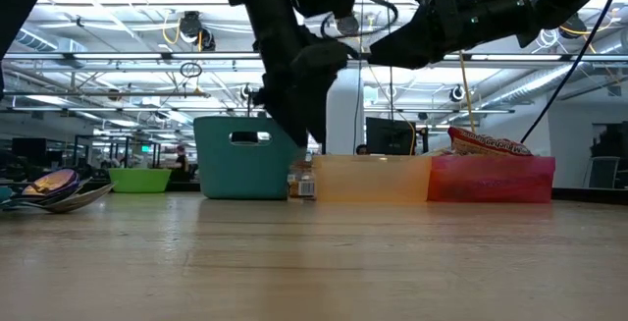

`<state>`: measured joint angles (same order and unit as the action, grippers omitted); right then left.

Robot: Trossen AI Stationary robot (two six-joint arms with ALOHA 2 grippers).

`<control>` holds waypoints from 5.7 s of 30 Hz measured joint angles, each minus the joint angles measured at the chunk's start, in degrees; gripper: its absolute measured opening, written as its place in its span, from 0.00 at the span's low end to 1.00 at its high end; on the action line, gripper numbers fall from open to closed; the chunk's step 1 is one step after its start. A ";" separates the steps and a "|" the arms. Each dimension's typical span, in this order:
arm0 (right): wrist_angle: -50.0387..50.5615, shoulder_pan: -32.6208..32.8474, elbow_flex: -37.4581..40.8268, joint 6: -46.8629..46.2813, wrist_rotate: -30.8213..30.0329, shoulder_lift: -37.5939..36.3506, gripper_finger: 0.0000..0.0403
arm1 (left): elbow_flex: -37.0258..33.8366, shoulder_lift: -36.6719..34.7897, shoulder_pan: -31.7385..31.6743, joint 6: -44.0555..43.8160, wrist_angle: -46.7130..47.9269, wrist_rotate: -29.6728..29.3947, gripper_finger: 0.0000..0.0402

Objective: Pick & Place Food Item
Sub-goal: Put the brown seasoning bottle into the green bin

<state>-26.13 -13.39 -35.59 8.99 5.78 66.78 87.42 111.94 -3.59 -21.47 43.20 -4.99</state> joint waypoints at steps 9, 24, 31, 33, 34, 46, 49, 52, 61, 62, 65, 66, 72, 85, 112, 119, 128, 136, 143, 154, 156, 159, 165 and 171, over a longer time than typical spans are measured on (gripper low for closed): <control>0.00 0.00 0.00 0.00 0.00 0.00 0.79 | 0.10 0.26 -0.03 1.13 -0.33 -6.85 0.61; 0.25 0.00 0.00 0.02 0.02 0.01 0.79 | 0.06 3.83 1.10 5.29 -1.58 -12.34 0.61; 0.26 0.00 0.06 -0.37 0.07 0.02 0.79 | 0.21 5.01 1.15 4.85 -1.34 -10.69 0.61; 0.09 0.00 0.07 -0.59 0.04 0.02 0.79 | 0.24 5.01 1.09 4.77 -1.38 -8.31 0.61; 0.09 0.00 0.07 -0.59 0.04 0.02 0.79 | 0.25 4.94 1.11 4.69 -1.49 -6.94 0.61; -0.05 0.00 0.05 -0.61 0.04 0.02 0.79 | 0.18 3.50 2.22 4.39 -0.71 2.00 0.61; -0.05 0.00 0.07 -0.62 0.04 0.02 0.79 | 0.00 2.37 2.21 3.55 -0.21 2.42 0.61; -0.22 0.00 0.05 -0.83 0.04 0.01 0.79 | -0.18 0.39 1.70 0.49 0.44 2.79 0.61; -0.22 0.00 0.04 -1.03 0.04 0.02 0.79 | -0.03 -1.09 -0.03 -5.16 1.92 5.83 0.61; -0.22 0.00 0.04 -1.03 0.04 0.02 0.79 | 0.02 -0.99 -0.13 -5.74 2.63 5.88 0.61; -0.22 0.00 0.04 -1.00 0.04 0.01 0.79 | 0.00 -0.75 -0.34 -6.12 5.64 5.51 0.62; -0.22 0.00 0.04 -0.98 0.04 0.02 0.79 | 0.00 -0.54 -0.36 -6.10 5.94 5.20 0.62; -0.22 0.00 0.04 -0.92 0.04 0.01 0.79 | 0.00 0.63 -0.29 -5.50 6.23 5.02 0.67; -0.15 0.00 0.04 -0.81 0.07 0.02 0.79 | 0.08 2.13 0.06 -4.36 6.16 4.92 0.68; -0.21 0.02 0.02 -0.94 0.07 0.02 0.79 | 0.13 3.55 1.52 -1.62 4.24 2.84 0.68; -0.22 0.02 0.02 -0.96 0.07 0.02 0.79 | 0.13 3.94 1.52 -1.18 4.28 1.68 0.68; -0.24 0.02 0.02 -0.88 0.07 0.02 0.79 | 0.13 4.05 1.52 -1.21 4.46 1.89 0.61; -0.26 0.02 0.00 -0.87 0.06 0.02 0.79 | 0.17 4.05 1.42 -1.26 4.43 2.75 0.41; -0.28 0.02 -0.01 -0.87 0.07 0.02 0.79 | 0.15 3.83 1.72 -0.01 4.48 3.37 0.41; -0.46 0.00 -0.02 -0.87 0.02 0.02 0.79 | -0.08 -1.25 1.74 0.31 7.72 3.86 0.41; -0.46 0.00 -0.02 -0.85 0.02 0.02 0.79 | -0.07 -2.84 1.74 0.36 7.98 3.79 0.41; -0.47 0.00 -0.02 -0.85 0.02 0.02 0.79 | -0.05 -5.83 1.74 1.02 8.58 3.62 0.41; -0.29 0.00 -0.02 -0.83 0.02 0.02 0.79 | 0.02 -15.03 1.64 1.28 15.00 -0.84 0.41; -0.16 0.00 -0.02 -0.83 -0.03 0.02 0.79 | 0.06 -24.39 -1.56 1.99 20.63 -9.08 0.41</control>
<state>-26.29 -13.39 -35.62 8.16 5.75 66.81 87.48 87.54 -5.15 -19.48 63.83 -14.07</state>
